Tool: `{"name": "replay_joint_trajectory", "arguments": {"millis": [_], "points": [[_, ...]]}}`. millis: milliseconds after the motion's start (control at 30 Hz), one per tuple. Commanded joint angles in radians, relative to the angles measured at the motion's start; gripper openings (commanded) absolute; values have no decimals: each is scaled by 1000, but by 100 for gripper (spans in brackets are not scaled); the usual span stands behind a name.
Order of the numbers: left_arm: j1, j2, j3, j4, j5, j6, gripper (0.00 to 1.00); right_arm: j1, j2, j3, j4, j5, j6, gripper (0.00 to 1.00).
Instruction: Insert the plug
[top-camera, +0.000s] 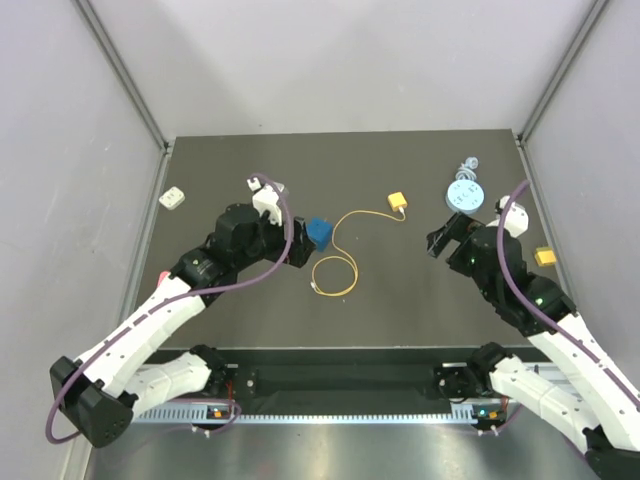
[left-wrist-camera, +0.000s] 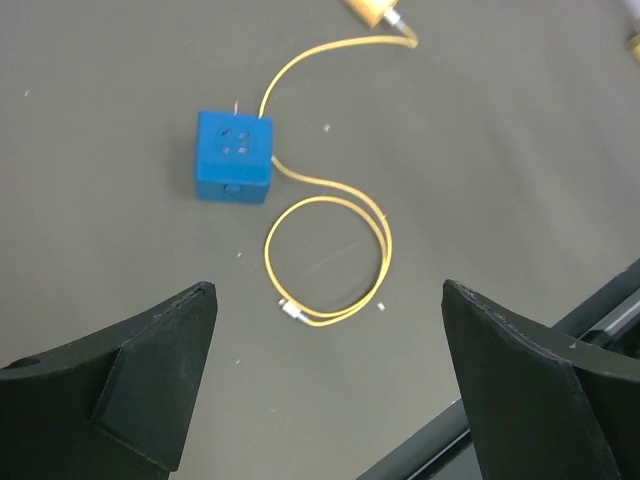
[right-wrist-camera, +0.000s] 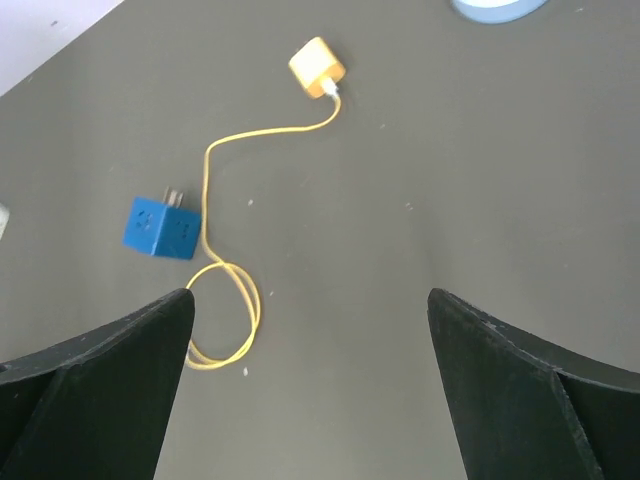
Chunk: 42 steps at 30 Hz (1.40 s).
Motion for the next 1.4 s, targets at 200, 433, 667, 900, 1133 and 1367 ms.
{"name": "replay_joint_trajectory", "arguments": {"millis": [200,433,667,900,1133,1367], "points": [[4,-86,-59,43,-68,64,98,-48,304,158,-55,371,3,100],[4,-153,-108,115,43,60,99,-525,552,250,0,314,-26,100],[4,-136,-108,102,14,73,98,-799,760,241,88,291,44,96],[3,-91,-102,104,8,81,98,-909,912,277,146,234,58,86],[4,-63,-93,101,11,84,97,-964,954,247,267,164,29,82],[4,-58,-93,102,10,86,97,-984,998,227,333,162,-2,77]]}}
